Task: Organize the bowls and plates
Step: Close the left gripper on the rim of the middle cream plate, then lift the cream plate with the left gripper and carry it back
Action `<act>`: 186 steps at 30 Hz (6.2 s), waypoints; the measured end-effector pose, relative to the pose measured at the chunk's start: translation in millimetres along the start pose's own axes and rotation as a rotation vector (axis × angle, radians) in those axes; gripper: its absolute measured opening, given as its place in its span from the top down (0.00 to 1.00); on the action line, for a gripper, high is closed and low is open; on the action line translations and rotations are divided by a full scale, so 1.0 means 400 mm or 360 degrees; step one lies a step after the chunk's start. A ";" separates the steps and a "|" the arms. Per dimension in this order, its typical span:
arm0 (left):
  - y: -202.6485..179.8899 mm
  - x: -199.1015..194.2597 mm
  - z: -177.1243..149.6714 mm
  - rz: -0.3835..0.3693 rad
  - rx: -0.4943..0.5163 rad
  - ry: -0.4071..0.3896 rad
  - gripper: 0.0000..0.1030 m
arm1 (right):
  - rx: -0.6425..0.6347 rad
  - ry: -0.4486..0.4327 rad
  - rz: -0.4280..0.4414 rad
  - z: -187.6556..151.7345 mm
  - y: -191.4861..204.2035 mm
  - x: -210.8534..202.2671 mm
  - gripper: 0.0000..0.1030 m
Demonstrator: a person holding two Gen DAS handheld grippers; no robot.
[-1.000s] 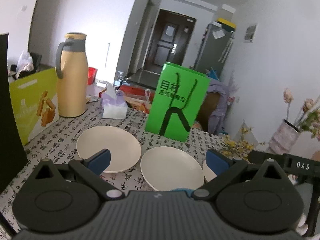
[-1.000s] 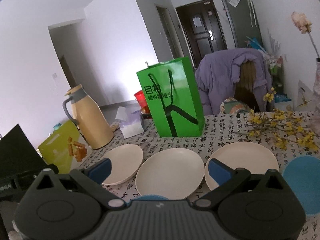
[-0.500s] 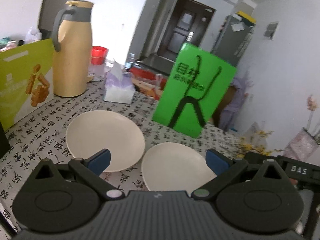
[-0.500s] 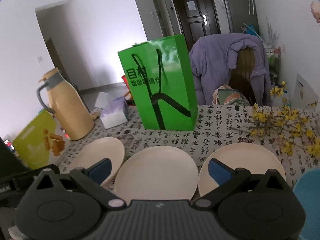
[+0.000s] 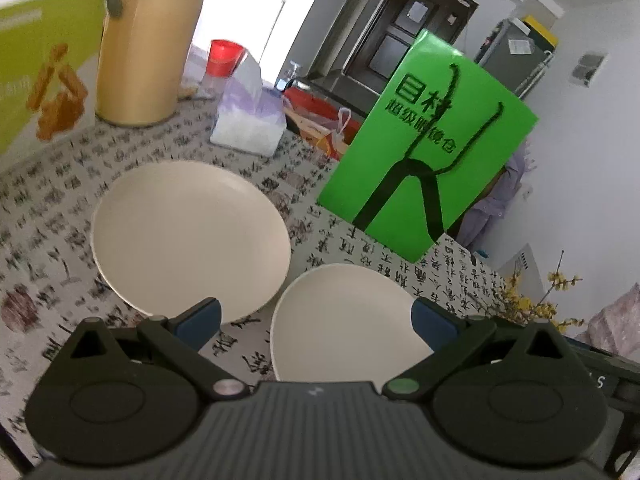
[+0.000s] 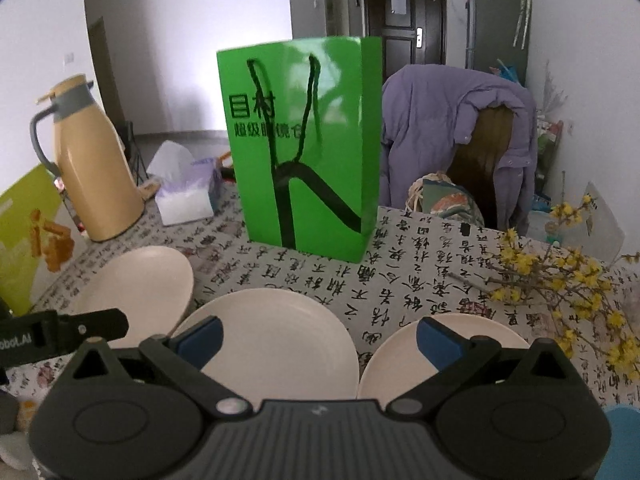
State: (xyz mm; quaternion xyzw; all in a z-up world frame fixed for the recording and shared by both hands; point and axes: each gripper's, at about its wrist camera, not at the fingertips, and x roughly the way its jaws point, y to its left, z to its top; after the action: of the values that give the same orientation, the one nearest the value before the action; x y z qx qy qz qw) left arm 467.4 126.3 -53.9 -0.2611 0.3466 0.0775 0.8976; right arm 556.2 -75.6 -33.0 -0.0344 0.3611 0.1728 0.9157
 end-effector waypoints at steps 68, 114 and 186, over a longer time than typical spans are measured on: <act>0.078 0.218 -0.036 0.0040 -0.0184 0.0454 0.88 | -0.0287 0.0447 -0.0144 -0.012 -0.002 0.306 0.86; 0.059 0.178 -0.022 -0.0026 -0.0130 0.0312 0.89 | -0.0209 0.0226 -0.0160 0.022 -0.005 0.224 0.91; -0.014 -0.132 -0.005 -0.0170 -0.0023 -0.0047 0.89 | -0.0069 -0.0200 -0.0051 -0.013 -0.003 -0.164 0.91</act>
State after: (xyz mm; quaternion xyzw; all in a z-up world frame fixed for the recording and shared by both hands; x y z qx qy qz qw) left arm 428.7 122.8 -17.9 -0.2844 0.3183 0.0359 0.9036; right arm 508.7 -96.9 7.3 -0.0492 0.2984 0.1676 0.9383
